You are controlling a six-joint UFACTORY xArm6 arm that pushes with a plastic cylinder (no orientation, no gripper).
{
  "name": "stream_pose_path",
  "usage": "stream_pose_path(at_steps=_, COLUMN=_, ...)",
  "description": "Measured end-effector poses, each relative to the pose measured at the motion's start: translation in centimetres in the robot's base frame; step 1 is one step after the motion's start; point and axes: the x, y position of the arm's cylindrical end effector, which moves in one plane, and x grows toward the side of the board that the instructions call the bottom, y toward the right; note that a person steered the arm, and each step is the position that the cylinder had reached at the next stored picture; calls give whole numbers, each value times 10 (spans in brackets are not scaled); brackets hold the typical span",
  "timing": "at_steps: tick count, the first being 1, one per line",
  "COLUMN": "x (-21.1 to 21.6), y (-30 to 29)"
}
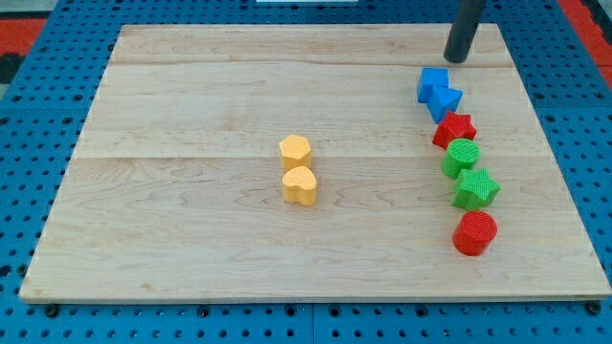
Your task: Move the yellow hexagon above the blue cube
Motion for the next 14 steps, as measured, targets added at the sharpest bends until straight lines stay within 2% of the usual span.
stream_pose_path(at_steps=1, x=-3, y=-141)
stream_pose_path(at_steps=2, x=66, y=-286)
stream_pose_path(at_steps=3, x=187, y=-334)
stream_pose_path(at_steps=4, x=253, y=-255)
stream_pose_path(at_steps=5, x=252, y=-243)
stream_pose_path(at_steps=6, x=223, y=-243)
stream_pose_path(at_steps=8, x=132, y=-237)
stream_pose_path(at_steps=9, x=124, y=-227)
stream_pose_path(at_steps=10, x=177, y=-282)
stream_pose_path(at_steps=11, x=169, y=-206)
stream_pose_path(at_steps=12, x=110, y=-143)
stream_pose_path(at_steps=13, x=91, y=-137)
stream_pose_path(at_steps=14, x=161, y=-195)
